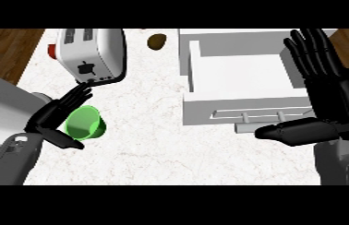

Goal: Pick up the cup, place it into the drawer and close the drawer

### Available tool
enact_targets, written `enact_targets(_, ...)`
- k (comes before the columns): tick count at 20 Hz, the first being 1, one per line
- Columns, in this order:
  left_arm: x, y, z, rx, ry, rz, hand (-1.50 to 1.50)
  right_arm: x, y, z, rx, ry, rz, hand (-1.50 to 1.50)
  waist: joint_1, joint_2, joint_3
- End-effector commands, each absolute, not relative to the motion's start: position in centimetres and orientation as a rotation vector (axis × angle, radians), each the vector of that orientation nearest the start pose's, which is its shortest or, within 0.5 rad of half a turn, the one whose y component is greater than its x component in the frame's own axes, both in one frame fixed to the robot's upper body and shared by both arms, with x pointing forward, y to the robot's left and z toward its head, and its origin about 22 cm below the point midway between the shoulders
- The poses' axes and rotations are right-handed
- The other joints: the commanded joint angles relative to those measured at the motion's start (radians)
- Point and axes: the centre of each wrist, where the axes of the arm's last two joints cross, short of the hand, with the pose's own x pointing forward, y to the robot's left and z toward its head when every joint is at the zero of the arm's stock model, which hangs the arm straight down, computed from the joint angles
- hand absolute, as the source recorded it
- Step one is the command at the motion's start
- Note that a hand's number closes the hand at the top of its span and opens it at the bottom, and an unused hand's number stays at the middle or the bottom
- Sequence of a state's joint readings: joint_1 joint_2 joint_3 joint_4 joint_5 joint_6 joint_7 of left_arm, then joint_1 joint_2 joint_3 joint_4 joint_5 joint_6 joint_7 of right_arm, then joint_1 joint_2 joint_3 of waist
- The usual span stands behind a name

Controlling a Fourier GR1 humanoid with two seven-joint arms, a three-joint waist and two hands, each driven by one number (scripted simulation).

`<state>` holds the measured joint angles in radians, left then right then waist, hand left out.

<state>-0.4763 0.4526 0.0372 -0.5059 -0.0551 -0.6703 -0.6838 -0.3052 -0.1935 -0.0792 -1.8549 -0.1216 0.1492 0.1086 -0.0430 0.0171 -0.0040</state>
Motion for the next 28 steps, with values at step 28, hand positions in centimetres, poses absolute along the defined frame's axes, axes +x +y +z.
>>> enact_targets(28, 30.1, 32.0, -10.5, -0.724, -1.545, -0.416, -1.5, 27.8, -25.2, 15.4, 0.103, -2.013, 0.287, -1.5, -0.026, 0.014, -0.005)
